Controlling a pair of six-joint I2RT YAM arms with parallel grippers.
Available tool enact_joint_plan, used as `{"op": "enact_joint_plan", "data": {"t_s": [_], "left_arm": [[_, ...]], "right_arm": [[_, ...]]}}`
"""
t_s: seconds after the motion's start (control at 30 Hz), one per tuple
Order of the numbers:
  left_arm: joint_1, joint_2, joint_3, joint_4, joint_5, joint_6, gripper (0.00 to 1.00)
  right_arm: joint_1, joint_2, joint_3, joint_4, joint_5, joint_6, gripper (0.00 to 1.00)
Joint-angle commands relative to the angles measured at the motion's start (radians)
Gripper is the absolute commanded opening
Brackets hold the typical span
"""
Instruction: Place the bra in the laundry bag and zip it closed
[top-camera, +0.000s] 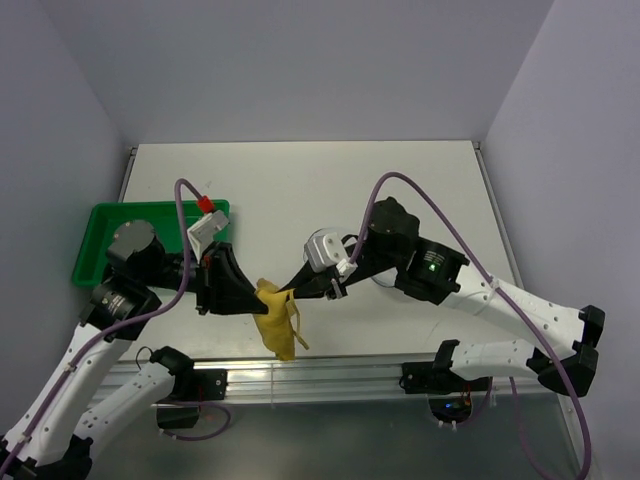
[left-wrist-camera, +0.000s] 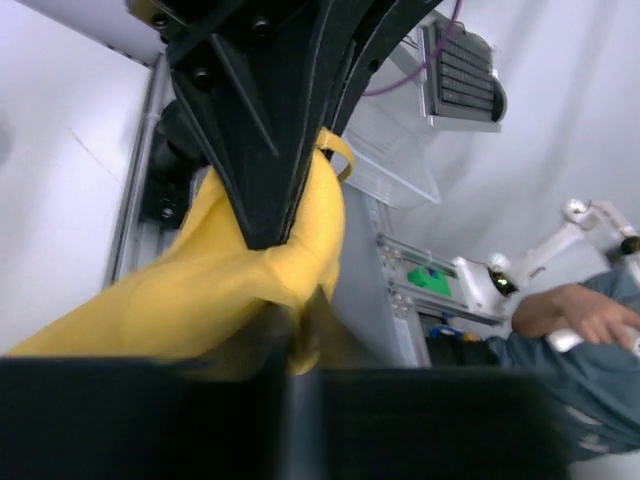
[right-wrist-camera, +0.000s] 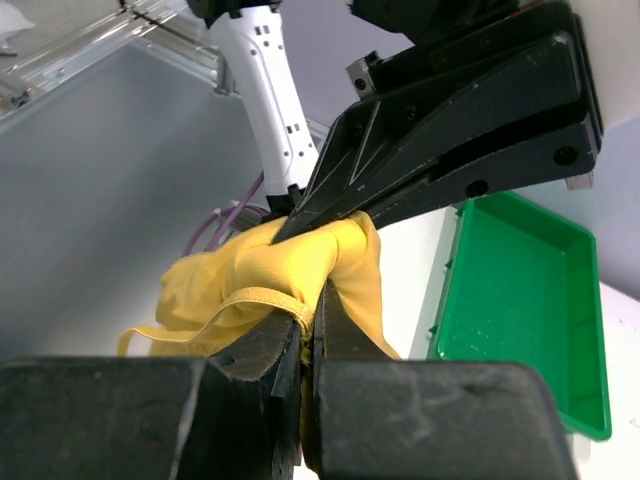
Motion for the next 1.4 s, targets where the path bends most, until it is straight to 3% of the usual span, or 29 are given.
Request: {"op": "enact_joint_plan", "data": {"t_s": [0.0,0.07,0.1,0.17,0.3,0.43,0.73,0.87,1.13,1.37], "left_arm": [[-0.007,-0.022,0.036,-0.051,-0.117,0.062,0.34],[-0.006,-0.031,0.08,-0.114,-0.188,0.138,0.64],[-0.007,-0.039,0.093,-0.15,-0.287,0.148,0.87],[-0.006,-0.073,0.109,-0.156,-0.369,0.161,0.99],[-0.007,-0.157,0.099,-0.174,-0.637,0.175,0.99],[-0.006,-0.269,-0.051,-0.132,-0.8,0.149,0.99],[-0.006,-0.272,-0.223,0.045,-0.8,0.126,0.99],[-0.007,-0.249,-0.234,0.072,-0.828,0.142,0.99],[-0.01,-0.183,-0.263,0.184,-0.724,0.119,0.98],[-0.021,-0.166,-0.253,0.187,-0.71,0.119,0.74]], "right_arm": [[0.006,-0.056,-0.015,0.121,0.062,0.078,0.0],[0.003,-0.065,-0.023,0.122,0.147,0.116,0.0],[0.0,-0.067,-0.026,0.116,0.175,0.13,0.0],[-0.025,-0.069,-0.027,0.096,0.209,0.177,0.0],[-0.083,-0.062,-0.033,0.098,0.26,0.303,0.0],[-0.138,-0.049,-0.018,0.111,0.225,0.423,0.0],[-0.215,-0.056,0.026,0.122,0.201,0.596,0.0],[-0.229,-0.069,0.03,0.122,0.18,0.622,0.0],[-0.247,-0.09,0.017,0.131,0.151,0.642,0.0],[-0.26,-0.099,0.013,0.182,0.148,0.661,0.0]]}}
